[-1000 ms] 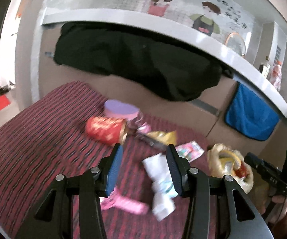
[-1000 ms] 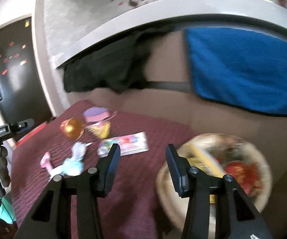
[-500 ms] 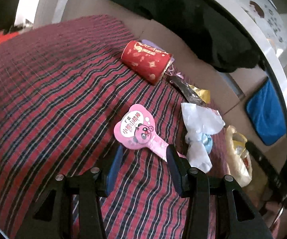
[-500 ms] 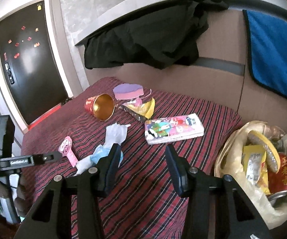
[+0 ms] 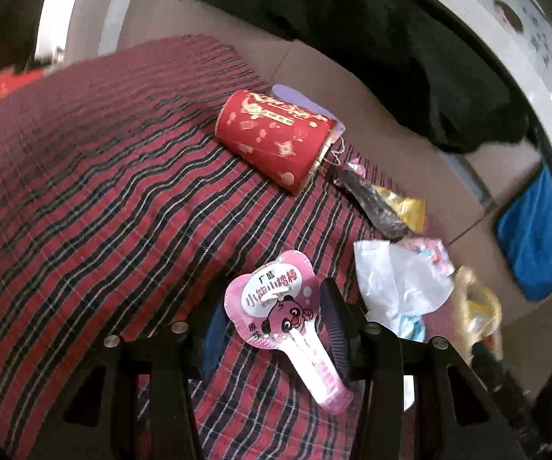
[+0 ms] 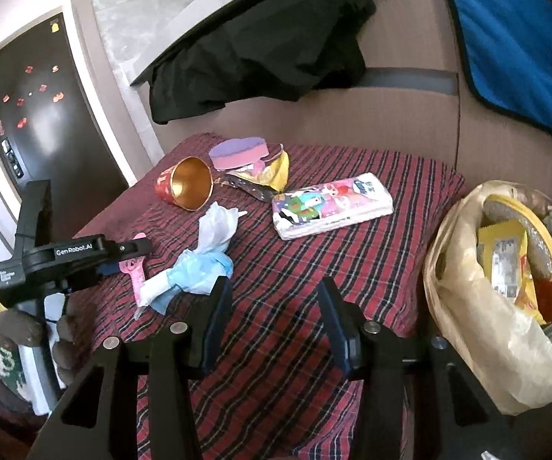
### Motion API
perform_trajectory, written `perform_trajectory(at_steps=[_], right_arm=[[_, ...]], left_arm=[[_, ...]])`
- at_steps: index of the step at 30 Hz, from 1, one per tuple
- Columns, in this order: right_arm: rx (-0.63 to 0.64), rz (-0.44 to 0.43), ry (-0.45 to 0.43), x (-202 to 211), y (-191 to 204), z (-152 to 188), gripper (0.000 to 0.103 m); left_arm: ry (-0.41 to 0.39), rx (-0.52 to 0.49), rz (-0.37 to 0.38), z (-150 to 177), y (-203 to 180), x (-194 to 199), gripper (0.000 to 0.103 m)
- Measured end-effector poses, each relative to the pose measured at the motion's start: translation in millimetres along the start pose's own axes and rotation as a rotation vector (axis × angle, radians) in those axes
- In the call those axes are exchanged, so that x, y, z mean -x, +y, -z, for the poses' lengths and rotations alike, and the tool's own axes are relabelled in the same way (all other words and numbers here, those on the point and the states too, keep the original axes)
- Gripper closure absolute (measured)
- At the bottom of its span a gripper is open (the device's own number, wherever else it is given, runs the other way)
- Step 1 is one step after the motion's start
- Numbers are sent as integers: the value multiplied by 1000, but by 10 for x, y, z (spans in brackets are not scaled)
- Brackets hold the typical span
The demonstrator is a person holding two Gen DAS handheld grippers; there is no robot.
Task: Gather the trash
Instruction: 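Grasp the pink lollipop packet with left tool while right tool grasps white tissue bundle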
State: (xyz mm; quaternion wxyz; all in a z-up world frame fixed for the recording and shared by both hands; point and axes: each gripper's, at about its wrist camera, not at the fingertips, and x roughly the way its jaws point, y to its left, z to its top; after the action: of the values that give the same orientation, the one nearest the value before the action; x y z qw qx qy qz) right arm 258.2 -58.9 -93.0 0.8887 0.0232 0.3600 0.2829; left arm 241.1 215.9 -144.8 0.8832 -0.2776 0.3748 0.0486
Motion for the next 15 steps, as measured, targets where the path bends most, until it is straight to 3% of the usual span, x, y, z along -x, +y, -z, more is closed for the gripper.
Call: perform_trajectory(at_steps=[2,7,15], right_arm=[[-3,6,1,-5,5,13,58],[17,-17,-2,-2,120,-22,58],[89,-73,15,-211,508,-194,58]], left_arm=[[-3,-73,-28,48,-76,16,56],[-80,-146,11,88,-69,255,57],[-222,-153,3,-94,98,823,57]])
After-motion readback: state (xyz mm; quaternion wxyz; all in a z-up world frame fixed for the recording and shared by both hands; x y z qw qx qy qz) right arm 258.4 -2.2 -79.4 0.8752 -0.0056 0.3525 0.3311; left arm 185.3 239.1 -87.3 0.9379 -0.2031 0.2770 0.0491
